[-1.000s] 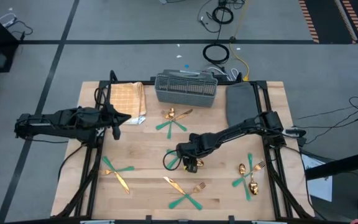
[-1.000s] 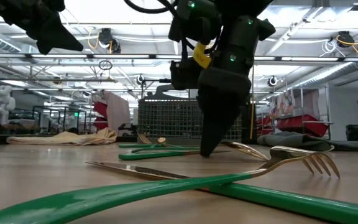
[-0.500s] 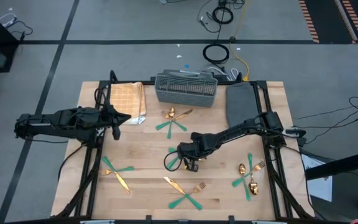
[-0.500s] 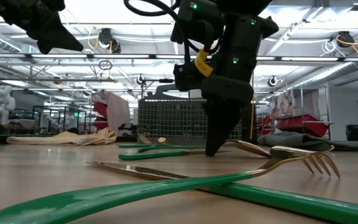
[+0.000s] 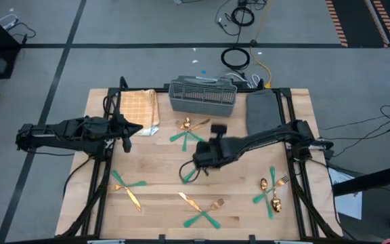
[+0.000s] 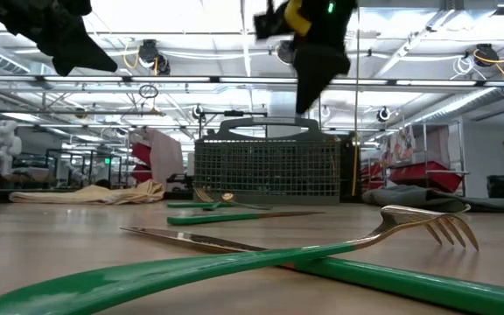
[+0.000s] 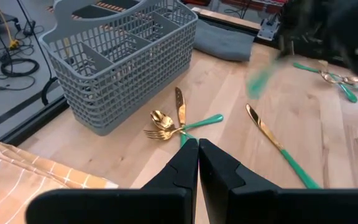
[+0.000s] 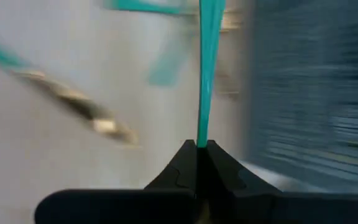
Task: Sort silverware
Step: Put the spoon into the middle right section of the dish rack
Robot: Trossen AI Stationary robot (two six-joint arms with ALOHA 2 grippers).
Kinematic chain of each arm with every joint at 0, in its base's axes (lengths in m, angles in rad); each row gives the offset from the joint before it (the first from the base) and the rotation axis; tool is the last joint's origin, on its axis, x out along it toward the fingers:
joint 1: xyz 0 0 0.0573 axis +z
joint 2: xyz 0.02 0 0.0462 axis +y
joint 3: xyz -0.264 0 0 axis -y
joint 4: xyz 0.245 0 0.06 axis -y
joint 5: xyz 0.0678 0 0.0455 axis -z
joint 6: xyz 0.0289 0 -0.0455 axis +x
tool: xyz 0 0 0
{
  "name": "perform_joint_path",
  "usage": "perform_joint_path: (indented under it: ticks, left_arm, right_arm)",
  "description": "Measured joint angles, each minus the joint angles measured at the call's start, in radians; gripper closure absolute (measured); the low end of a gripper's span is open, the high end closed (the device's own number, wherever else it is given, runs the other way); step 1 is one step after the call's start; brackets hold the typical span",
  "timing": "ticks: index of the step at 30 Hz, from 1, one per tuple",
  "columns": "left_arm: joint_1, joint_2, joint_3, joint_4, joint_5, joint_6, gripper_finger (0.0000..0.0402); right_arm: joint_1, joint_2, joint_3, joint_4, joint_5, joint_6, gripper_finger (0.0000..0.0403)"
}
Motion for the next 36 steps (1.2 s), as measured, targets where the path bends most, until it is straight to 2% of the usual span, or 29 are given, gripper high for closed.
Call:
perform_joint_path:
  ticks: [5, 8, 11, 16, 22, 29, 36]
  left_arm:
    - [0.0, 0.0, 0.0, 0.001, 0.0, 0.019, 0.0381]
    - [0.0, 0.0, 0.0, 0.001, 0.0, 0.022, 0.0381]
    - [0.0, 0.0, 0.0, 0.002, 0.0, 0.022, 0.0381]
    - [0.0, 0.0, 0.0, 0.002, -0.004, 0.022, 0.0381]
    - [0.0, 0.0, 0.0, 0.002, -0.028, 0.022, 0.0381]
    - [0.0, 0.0, 0.0, 0.001, -0.049, 0.026, 0.0381]
    - [0.0, 0.0, 0.0, 0.002, -0.079, 0.044, 0.0381]
  right_arm:
    - [-0.081, -0.028, 0.142, -0.252, 0.333, -0.038, 0.0402]
    - [-0.147, -0.032, 0.201, -0.311, 0.453, -0.138, 0.0403]
    - [-0.225, -0.031, 0.209, -0.306, 0.538, -0.305, 0.0403]
    - [-0.353, -0.015, 0.19, -0.316, 0.632, -0.536, 0.0403]
    - [-0.452, -0.013, 0.077, -0.286, 0.76, -0.765, 0.0403]
    - [-0.463, -0.013, -0.062, -0.171, 0.778, -0.932, 0.0403]
    - [-0.434, -0.013, -0.113, -0.076, 0.777, -1.008, 0.0402]
